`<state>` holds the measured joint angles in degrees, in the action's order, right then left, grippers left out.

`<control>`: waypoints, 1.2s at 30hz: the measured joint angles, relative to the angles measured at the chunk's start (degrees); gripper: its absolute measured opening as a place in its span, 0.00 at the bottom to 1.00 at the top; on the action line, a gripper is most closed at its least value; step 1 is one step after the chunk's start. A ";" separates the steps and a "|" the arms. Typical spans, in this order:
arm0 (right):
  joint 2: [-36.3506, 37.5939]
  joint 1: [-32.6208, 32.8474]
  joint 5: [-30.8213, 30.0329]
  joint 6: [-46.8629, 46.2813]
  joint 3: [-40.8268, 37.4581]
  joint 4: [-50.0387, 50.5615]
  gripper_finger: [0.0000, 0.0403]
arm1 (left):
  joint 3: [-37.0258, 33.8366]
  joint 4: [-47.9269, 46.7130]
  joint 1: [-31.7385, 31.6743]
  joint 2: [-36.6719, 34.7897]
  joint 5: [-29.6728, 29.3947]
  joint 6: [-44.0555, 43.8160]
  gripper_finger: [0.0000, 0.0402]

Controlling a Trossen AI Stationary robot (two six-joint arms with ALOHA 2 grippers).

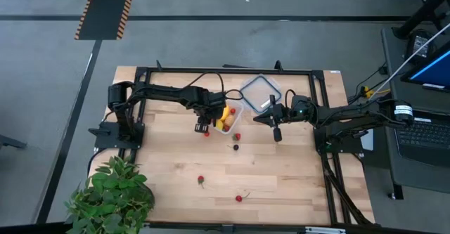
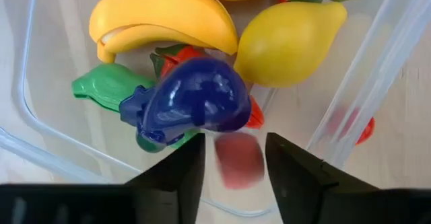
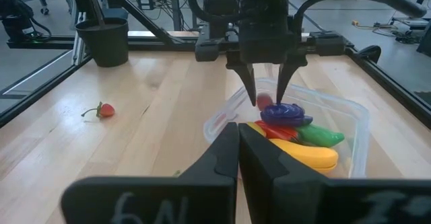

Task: Pick and placing Produce into tupperware
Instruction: Put the pink peach into the transparent container, then put the top red strawberry into the transparent container

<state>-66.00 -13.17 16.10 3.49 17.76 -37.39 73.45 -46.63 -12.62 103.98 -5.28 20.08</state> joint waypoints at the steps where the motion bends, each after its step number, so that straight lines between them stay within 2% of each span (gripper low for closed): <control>1: 0.00 0.00 0.00 0.00 0.00 -0.02 0.04 | -0.02 -0.01 0.00 -0.02 0.00 -0.02 0.38; 4: 0.00 0.00 0.00 0.00 0.00 -0.01 0.03 | -0.06 -0.30 0.04 -0.59 -0.61 -0.02 0.39; 10: 0.00 0.00 0.00 0.04 0.00 -0.02 0.04 | 5.42 -6.14 0.91 -0.55 -7.68 -1.30 0.36; 15: 0.00 0.00 0.00 0.12 0.00 -0.01 0.04 | 11.39 -7.10 1.84 -0.63 -7.87 -7.06 0.33; 20: 0.00 0.00 0.00 0.17 0.00 0.00 0.04 | 11.09 -6.04 2.84 -2.26 -6.73 -12.50 0.31; 22: 0.00 0.00 0.00 0.20 0.00 0.00 0.04 | 9.49 -5.46 3.50 -3.96 -6.75 -15.15 0.31; 25: 0.00 0.00 0.02 0.14 0.00 0.00 0.04 | 4.60 0.69 5.26 -7.60 -6.62 -16.89 0.29; 36: 0.02 0.00 0.02 -0.58 -0.02 -0.37 0.04 | -19.87 31.67 14.44 -25.55 -8.36 -20.81 0.25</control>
<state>-65.98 -13.17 16.11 2.91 17.74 -37.76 53.58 -14.96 1.82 78.43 -13.64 -0.73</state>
